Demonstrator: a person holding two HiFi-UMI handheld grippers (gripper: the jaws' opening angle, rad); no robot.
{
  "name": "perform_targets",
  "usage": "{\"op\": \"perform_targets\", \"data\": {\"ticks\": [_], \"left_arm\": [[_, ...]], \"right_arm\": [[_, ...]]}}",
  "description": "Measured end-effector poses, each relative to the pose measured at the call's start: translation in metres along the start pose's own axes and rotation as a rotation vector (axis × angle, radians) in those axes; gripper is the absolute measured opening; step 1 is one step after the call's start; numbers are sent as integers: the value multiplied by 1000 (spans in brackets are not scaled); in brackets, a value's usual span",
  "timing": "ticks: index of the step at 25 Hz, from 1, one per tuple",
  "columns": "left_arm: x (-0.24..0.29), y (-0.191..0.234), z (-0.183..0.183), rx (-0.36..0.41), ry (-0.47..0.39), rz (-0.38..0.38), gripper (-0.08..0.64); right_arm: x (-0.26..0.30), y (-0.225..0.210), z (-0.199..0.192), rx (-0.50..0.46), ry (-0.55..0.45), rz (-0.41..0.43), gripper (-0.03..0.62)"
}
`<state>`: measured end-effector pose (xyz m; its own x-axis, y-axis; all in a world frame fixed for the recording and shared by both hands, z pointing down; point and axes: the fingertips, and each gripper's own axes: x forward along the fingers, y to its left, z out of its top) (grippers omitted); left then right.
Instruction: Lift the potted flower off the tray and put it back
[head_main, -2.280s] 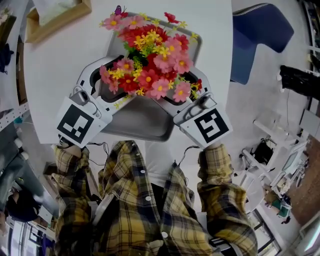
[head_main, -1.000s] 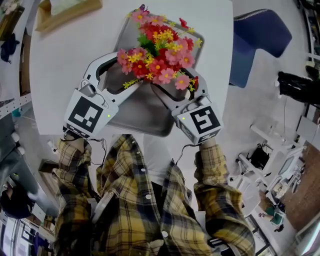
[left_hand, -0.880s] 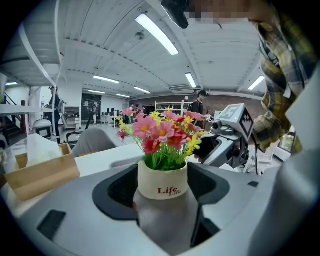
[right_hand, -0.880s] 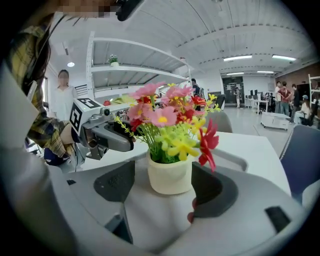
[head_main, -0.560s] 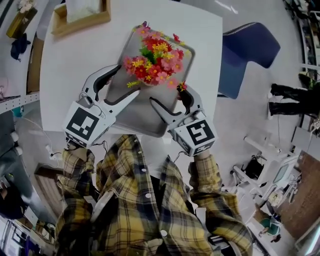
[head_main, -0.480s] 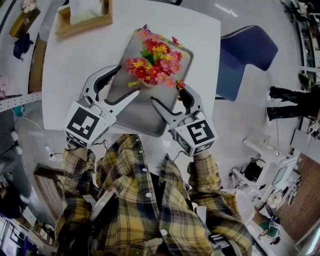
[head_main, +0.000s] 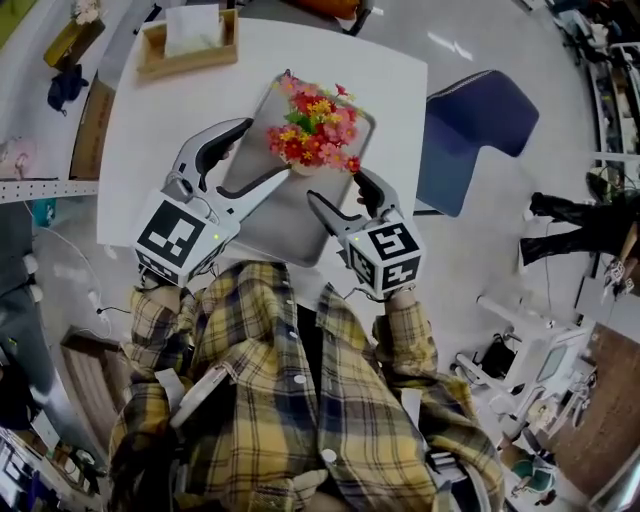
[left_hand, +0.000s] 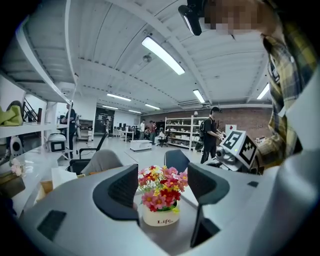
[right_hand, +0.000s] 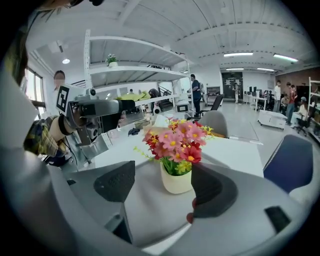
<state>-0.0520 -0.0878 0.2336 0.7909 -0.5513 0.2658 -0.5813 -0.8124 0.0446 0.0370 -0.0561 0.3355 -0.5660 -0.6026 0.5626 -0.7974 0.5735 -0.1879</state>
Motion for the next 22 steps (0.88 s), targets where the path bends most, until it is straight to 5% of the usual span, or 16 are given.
{"op": "perform_targets", "data": {"ticks": [14, 22], "left_arm": [[-3, -20, 37, 27, -54, 19, 271], [-25, -13, 57, 0, -90, 109, 153]], "right_arm": [[-30, 26, 77, -89, -179, 60, 334], [-38, 54, 134, -188, -313, 69, 121]]}}
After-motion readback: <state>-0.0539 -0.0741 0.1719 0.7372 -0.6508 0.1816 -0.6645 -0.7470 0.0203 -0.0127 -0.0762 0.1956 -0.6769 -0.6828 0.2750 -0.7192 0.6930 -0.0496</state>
